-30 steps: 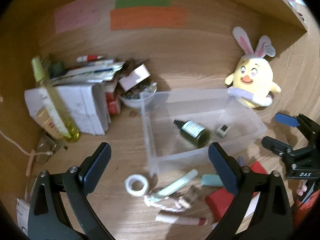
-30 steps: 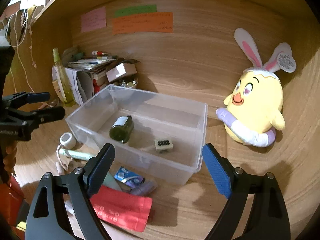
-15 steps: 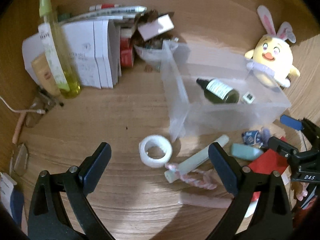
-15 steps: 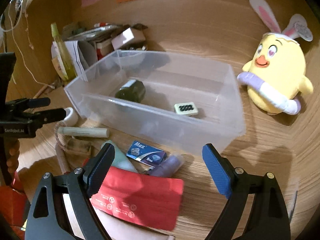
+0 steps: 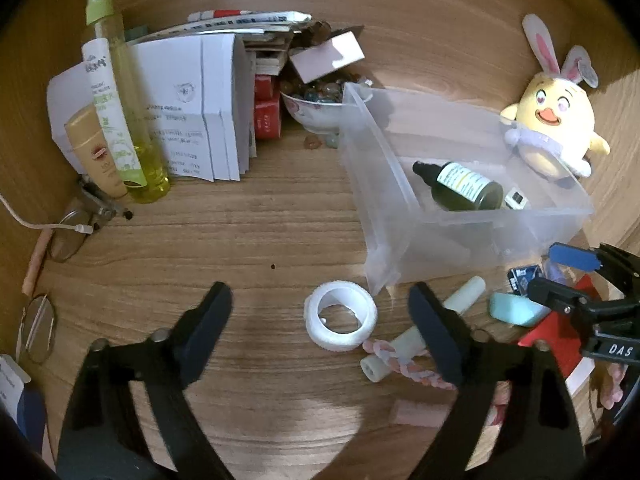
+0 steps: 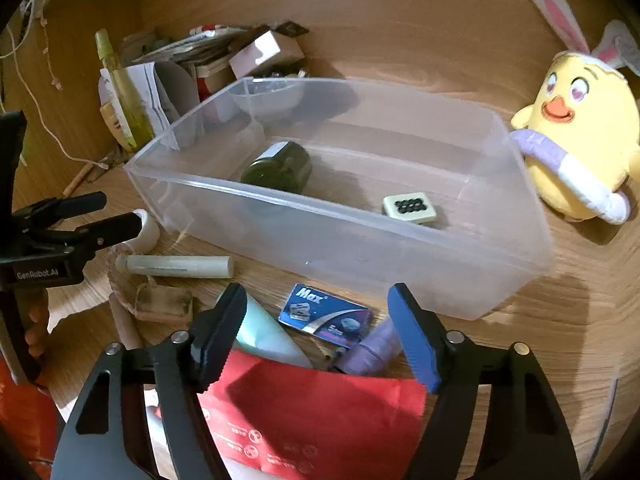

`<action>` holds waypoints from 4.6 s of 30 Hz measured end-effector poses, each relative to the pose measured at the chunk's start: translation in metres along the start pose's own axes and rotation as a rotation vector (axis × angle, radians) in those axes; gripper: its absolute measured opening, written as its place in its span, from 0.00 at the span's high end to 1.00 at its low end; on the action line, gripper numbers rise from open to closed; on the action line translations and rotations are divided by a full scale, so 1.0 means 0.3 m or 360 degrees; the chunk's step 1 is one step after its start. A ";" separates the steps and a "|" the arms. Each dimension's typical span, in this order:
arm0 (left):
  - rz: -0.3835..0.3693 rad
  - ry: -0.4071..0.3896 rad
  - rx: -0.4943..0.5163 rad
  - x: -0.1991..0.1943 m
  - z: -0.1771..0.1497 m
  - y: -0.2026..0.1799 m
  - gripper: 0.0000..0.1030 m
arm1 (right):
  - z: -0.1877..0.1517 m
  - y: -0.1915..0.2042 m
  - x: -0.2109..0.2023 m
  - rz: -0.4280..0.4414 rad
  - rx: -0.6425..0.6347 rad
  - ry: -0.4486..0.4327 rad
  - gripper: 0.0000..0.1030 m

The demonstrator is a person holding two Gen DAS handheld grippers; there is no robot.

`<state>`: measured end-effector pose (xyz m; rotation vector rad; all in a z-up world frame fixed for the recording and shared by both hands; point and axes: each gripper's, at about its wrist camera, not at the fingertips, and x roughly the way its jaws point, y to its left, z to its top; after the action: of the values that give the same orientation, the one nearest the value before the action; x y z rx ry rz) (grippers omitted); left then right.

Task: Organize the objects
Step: 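Move right tool toward blue Max box while left tool moves toward tape roll, then close right tool on blue Max box while left tool grasps white tape roll, then carry Max box in right tool while left tool carries tape roll over bin, then open right tool releasing Max box into bin while left tool releases tape roll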

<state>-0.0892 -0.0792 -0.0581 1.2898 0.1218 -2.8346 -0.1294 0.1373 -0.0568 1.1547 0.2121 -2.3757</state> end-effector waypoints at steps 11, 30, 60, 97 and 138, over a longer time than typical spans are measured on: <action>-0.0004 0.0020 0.0052 0.032 -0.019 -0.022 0.29 | -0.011 0.000 0.057 0.0001 0.0092 0.0091 0.38; -0.0031 -0.0016 -0.0037 0.007 -0.022 0.009 0.62 | -0.046 0.022 0.054 -0.0070 0.0030 0.0048 0.53; -0.0086 -0.0338 0.0013 -0.235 0.079 -0.135 0.62 | 0.032 0.010 -0.268 0.0022 -0.0008 -0.0391 0.53; -0.0098 -0.0150 0.0110 -0.032 0.236 -0.217 0.61 | 0.199 -0.138 -0.136 -0.0016 0.0115 -0.0386 0.53; -0.0130 -0.0116 0.0164 -0.014 0.233 -0.249 0.37 | 0.195 -0.128 -0.014 0.0000 0.0093 -0.0204 0.35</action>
<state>-0.1431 -0.0106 -0.0046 1.2242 0.0281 -2.9898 -0.1866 0.1523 -0.0194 1.0237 0.0999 -2.4604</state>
